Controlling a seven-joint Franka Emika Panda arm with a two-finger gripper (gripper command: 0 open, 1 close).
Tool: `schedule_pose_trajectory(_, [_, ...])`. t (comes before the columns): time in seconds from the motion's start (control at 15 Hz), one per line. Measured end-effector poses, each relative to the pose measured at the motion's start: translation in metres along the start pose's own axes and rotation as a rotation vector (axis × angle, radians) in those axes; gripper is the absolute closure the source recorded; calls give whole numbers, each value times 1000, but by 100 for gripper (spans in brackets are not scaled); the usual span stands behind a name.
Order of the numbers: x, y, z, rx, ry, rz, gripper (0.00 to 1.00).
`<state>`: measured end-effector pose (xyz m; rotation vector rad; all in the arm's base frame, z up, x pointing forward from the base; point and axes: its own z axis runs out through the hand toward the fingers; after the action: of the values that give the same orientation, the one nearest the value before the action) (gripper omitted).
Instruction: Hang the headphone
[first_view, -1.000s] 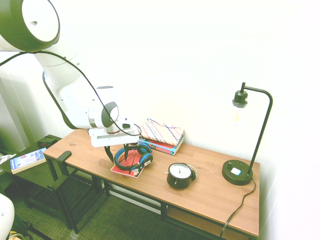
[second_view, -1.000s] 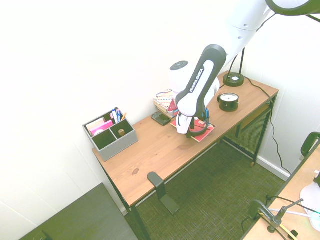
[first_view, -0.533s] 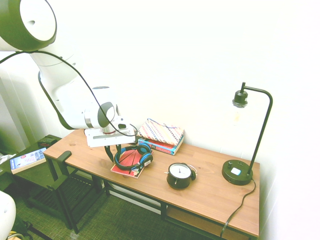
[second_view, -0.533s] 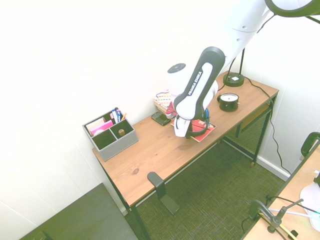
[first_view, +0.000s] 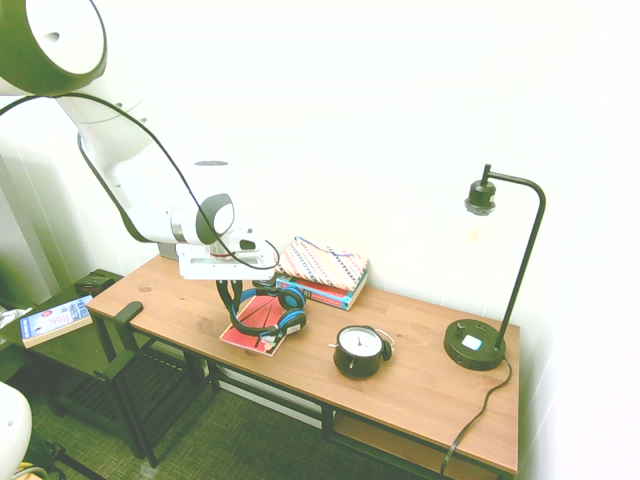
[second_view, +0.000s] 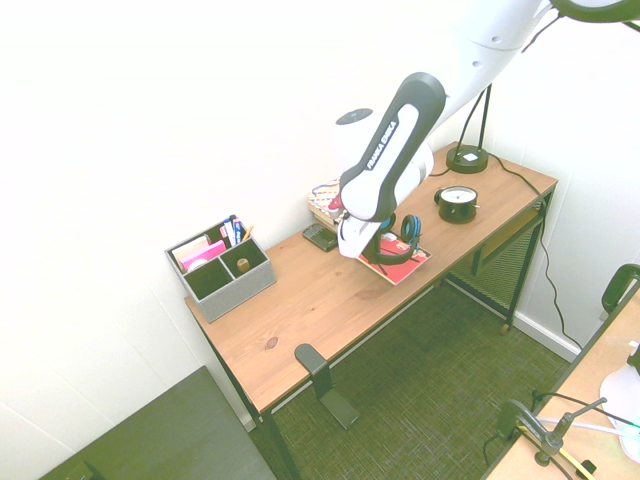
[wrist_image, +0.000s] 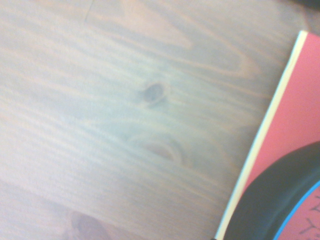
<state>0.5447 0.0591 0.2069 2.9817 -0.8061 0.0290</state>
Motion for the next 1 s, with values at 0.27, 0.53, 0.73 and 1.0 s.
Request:
schedule_pose_trajectory(0.27, [-7,-12,-106,-24,-25,223,100])
schedule_pose_trajectory(0.53, [-53,-24,-171,-48,-77,338,100])
schedule_pose_trajectory(0.73, [-102,-34,-173,-82,-155,409,100])
schedule_pose_trajectory(1.0, [-171,-45,-145,-101,-161,460,100])
